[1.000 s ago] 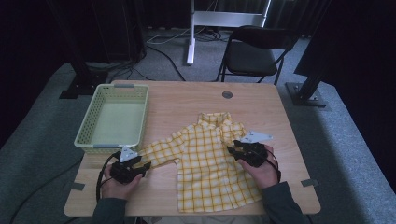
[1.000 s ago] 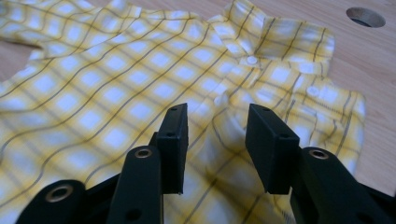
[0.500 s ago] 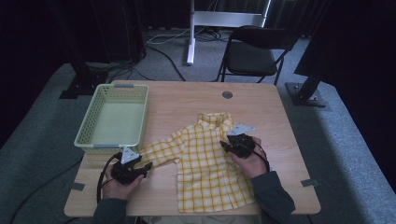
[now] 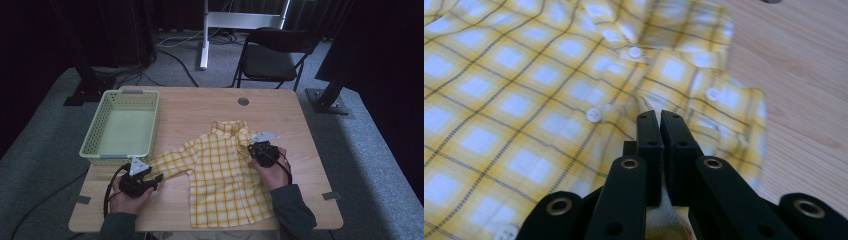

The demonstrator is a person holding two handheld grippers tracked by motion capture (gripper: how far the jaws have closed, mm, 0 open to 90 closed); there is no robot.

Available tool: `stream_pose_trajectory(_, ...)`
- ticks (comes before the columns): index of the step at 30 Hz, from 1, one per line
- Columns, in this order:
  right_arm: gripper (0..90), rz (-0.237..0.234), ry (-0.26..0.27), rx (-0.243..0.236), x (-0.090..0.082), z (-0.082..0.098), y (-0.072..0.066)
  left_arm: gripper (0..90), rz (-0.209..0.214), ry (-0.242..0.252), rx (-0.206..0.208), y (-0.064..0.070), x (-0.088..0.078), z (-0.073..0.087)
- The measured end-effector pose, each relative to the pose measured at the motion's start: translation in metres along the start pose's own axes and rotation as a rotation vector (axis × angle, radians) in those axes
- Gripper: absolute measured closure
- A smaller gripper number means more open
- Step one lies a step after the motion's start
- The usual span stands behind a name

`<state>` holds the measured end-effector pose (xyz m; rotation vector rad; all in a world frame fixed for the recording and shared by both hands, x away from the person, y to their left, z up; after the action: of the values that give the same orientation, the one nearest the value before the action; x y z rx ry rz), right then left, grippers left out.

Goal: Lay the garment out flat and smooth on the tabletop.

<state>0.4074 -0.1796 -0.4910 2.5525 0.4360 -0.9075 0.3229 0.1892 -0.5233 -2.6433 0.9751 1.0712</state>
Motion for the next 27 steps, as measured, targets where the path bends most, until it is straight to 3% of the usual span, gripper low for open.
stream_pose_trajectory(10,87.2,0.031,0.033,0.051,-0.010,0.019,0.017,47.0,0.001,0.000,-0.001,0.000,0.000,0.000)
stream_pose_trajectory(22,86.5,0.088,0.010,0.113,-0.020,0.045,0.030,46.9,0.000,0.000,-0.001,0.000,0.000,0.000)
stream_pose_trajectory(27,86.5,0.107,0.013,0.170,-0.024,0.055,0.040,46.9,-0.001,0.000,-0.001,0.000,0.000,0.000)
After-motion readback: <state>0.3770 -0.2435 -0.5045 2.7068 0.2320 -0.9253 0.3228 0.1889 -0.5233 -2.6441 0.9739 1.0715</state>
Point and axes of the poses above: each handheld gripper's, and its own axes: x roughly forward along the jaws, z roughly out of its underside, y roughly to its right, the point moved 6 cm from there along x, roughly forward along the jaws, and after that the axes turned 9 degrees about z, right-handed, at the moved point
